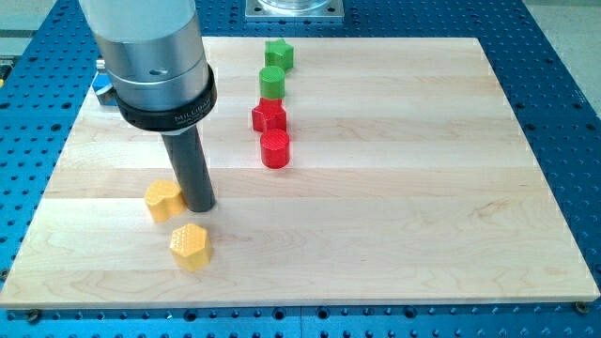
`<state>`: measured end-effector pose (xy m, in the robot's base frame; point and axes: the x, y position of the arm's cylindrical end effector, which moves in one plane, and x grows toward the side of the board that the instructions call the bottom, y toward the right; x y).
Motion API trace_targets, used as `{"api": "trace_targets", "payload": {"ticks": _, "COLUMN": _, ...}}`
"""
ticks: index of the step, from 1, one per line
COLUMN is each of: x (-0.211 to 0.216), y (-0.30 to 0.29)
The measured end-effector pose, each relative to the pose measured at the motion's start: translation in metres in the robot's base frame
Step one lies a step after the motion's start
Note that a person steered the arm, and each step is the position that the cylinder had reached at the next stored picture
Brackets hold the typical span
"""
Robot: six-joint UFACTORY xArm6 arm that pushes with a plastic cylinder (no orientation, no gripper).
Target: Slide the yellow heart to the bottom of the blue cube
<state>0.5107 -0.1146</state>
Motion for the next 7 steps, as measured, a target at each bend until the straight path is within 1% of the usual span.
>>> {"api": "trace_targets", "payload": {"ticks": 2, "x": 0.012, "y": -0.013}}
{"api": "trace_targets", "payload": {"ticks": 3, "x": 0.001, "y": -0.038}}
{"api": "trace_targets", "payload": {"ticks": 4, "x": 0.02, "y": -0.026}}
{"api": "trace_targets", "payload": {"ticks": 5, "x": 0.013, "y": -0.056}}
{"api": "trace_targets", "payload": {"ticks": 6, "x": -0.011, "y": -0.1}}
{"api": "trace_targets", "payload": {"ticks": 7, "x": 0.025, "y": -0.099}}
